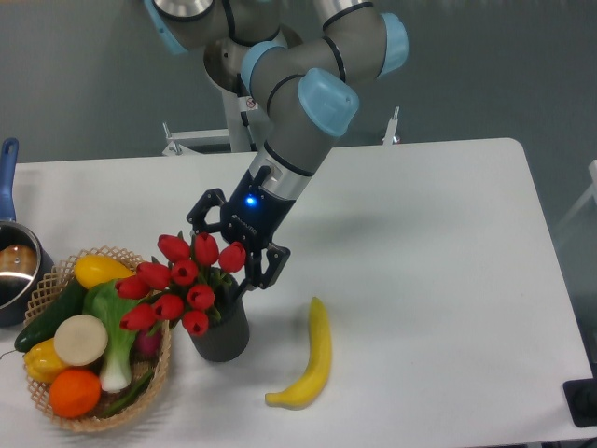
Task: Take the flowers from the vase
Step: 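Close the gripper around the tulip stems just above the vase rim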
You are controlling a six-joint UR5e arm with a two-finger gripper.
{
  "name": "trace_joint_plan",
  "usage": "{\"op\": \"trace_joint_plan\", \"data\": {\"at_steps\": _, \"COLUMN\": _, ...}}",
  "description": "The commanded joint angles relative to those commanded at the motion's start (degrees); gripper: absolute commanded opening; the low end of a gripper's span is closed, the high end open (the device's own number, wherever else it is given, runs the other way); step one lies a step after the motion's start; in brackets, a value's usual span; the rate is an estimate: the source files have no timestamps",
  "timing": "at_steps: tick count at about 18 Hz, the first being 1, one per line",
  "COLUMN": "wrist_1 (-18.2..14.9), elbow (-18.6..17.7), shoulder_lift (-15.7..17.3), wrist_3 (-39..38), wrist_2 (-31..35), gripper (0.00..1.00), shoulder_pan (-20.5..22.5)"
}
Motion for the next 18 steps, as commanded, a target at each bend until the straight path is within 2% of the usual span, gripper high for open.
{"op": "trace_joint_plan", "data": {"at_steps": 5, "wrist_1": 0.09, "elbow": 0.09, "shoulder_lift": -0.35, "wrist_3": 0.00, "wrist_2": -0.09, "gripper": 1.00, "shoulder_pan": -0.88}}
{"op": "trace_joint_plan", "data": {"at_steps": 14, "wrist_1": 2.37, "elbow": 1.23, "shoulder_lift": -2.46, "wrist_3": 0.35, "wrist_2": -1.31, "gripper": 0.99, "shoulder_pan": -1.14}}
{"op": "trace_joint_plan", "data": {"at_steps": 15, "wrist_1": 2.63, "elbow": 1.23, "shoulder_lift": -2.46, "wrist_3": 0.35, "wrist_2": -1.32, "gripper": 0.91, "shoulder_pan": -1.14}}
{"op": "trace_joint_plan", "data": {"at_steps": 16, "wrist_1": 2.72, "elbow": 1.23, "shoulder_lift": -2.46, "wrist_3": 0.35, "wrist_2": -1.32, "gripper": 0.78, "shoulder_pan": -1.14}}
{"op": "trace_joint_plan", "data": {"at_steps": 17, "wrist_1": 2.72, "elbow": 1.23, "shoulder_lift": -2.46, "wrist_3": 0.43, "wrist_2": -1.40, "gripper": 0.74, "shoulder_pan": -1.14}}
{"op": "trace_joint_plan", "data": {"at_steps": 18, "wrist_1": 2.81, "elbow": 1.23, "shoulder_lift": -2.46, "wrist_3": 0.44, "wrist_2": -1.49, "gripper": 0.73, "shoulder_pan": -1.14}}
